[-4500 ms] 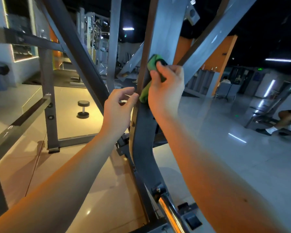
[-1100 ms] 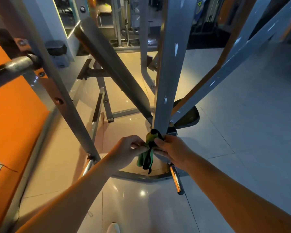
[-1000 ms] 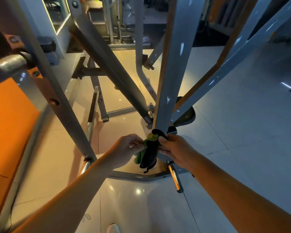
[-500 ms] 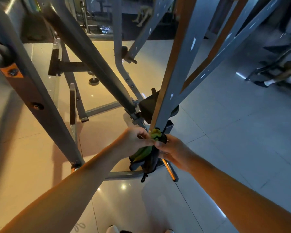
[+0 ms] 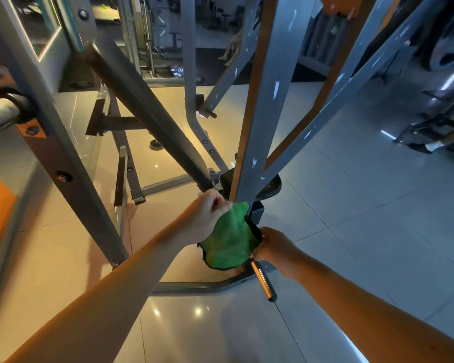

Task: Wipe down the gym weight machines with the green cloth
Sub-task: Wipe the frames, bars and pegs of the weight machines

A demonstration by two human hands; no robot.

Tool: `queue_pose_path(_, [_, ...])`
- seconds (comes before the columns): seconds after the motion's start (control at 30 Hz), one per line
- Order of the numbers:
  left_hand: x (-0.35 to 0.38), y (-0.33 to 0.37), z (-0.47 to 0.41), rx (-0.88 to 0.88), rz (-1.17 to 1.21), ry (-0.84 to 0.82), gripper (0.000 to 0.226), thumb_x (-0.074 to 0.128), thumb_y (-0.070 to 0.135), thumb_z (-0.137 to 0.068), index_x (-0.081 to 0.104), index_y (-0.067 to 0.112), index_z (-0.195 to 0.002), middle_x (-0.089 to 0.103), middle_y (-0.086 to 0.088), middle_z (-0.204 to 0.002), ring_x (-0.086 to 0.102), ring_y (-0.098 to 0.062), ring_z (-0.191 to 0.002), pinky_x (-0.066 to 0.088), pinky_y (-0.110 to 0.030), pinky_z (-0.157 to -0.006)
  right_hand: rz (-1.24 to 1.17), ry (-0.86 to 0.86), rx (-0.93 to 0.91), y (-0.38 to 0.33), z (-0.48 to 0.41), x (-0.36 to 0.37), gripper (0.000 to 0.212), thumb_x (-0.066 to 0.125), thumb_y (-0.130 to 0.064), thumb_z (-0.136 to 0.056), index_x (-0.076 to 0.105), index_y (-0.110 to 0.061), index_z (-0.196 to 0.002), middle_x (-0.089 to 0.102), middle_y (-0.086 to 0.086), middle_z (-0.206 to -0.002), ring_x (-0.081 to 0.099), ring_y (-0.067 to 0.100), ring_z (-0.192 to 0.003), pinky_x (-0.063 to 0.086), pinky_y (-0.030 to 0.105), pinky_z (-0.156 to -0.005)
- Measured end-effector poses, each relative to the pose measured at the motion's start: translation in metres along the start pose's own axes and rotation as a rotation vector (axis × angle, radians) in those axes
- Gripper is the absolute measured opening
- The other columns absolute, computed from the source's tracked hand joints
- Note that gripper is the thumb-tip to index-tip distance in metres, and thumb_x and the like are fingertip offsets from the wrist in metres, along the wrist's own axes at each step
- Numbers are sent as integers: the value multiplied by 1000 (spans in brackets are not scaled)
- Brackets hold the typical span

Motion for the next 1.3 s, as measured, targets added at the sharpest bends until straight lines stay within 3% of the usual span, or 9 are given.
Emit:
queue_pose_path(0.13, [14, 31, -3, 113, -64, -86, 18, 50, 41, -105, 54, 25, -99, 55, -2, -87, 53, -10, -77, 35, -25, -66, -354, -155, -85, -11, 0, -1, 73, 77, 4, -77, 52, -27, -139, 61, 2, -142, 54, 19, -134, 50, 42, -106])
queue_pose_path(0.33, [11, 34, -3, 105, -41, -109, 15, 54, 38, -104, 60, 24, -103, 63, -1, -95, 61, -10, -89, 45, -25, -76, -268, -272, -155, -23, 0, 6, 33, 71, -5, -90, 70, -20, -119, 73, -4, -117, 63, 12, -118, 48, 42, -107])
queue_pose_path(0.47, [2, 27, -4, 31, 24, -97, 14, 61, 38, -100, 59, 27, -108, 64, 5, -98, 63, -12, -92, 49, -23, -74, -358, -275, -143, -24, -7, 6, 44, 74, -18, -81, 67, -11, -124, 72, 8, -121, 64, 26, -120, 47, 50, -110])
queue_pose_path(0.7, [-11, 14, -12, -3, -21, -296, 83, 83, 13, -83, 41, 43, -148, 59, 14, -125, 58, -15, -120, 56, -35, -97, -579, -262, -30, -28, -28, -14, 34, 64, -14, -96, 59, -3, -128, 66, 24, -125, 66, 38, -117, 49, 57, -106])
queue_pose_path(0.83, [-14, 28, -16, 134, -190, -232, 49, 73, 15, -92, 58, 39, -132, 48, 30, -109, 51, 3, -103, 44, -15, -78, -440, -117, -35, -37, -36, -27, 29, 70, -13, -94, 58, -11, -121, 66, 19, -124, 69, 33, -109, 57, 54, -95])
queue_pose_path(0.93, [-24, 36, -27, 278, -342, -59, 9, 69, 28, -95, 72, 28, -104, 53, 15, -100, 56, -9, -100, 49, -24, -78, -395, -58, -97, -46, -30, -37, 44, 76, -27, -90, 53, -18, -126, 59, 10, -129, 66, 24, -108, 63, 36, -82])
queue_pose_path(1.03, [-27, 40, -44, 318, -341, 26, 13, 68, 33, -96, 71, 20, -94, 54, 6, -111, 48, -10, -108, 47, -30, -90, -332, -52, -229, -63, -18, -45, 76, 83, -35, -81, 42, -27, -144, 45, -6, -129, 59, 12, -106, 57, 19, -72])
queue_pose_path(1.17, [-33, 55, -64, 265, -225, 47, 19, 62, 42, -98, 62, 24, -104, 57, 6, -106, 55, -10, -103, 54, -28, -83, 94, 102, -397, -88, -11, -58, 34, 77, -25, -89, 63, -24, -120, 55, -15, -113, 58, 7, -100, 49, 7, -68])
queue_pose_path(1.3, [-48, 75, -82, 222, -187, 113, 24, 62, 51, -96, 63, 29, -104, 60, 8, -101, 56, -9, -98, 56, -25, -75, 64, 206, -482, -115, -10, -84, 22, 73, -33, -92, 69, -26, -112, 69, -13, -99, 68, 8, -92, 58, 16, -73])
Point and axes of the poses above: each hand's wrist, its own z-axis away from the middle knuckle, its own x-axis out of the palm, y = z × x, the point moved 6 cm from there along -z, towards the middle knuckle
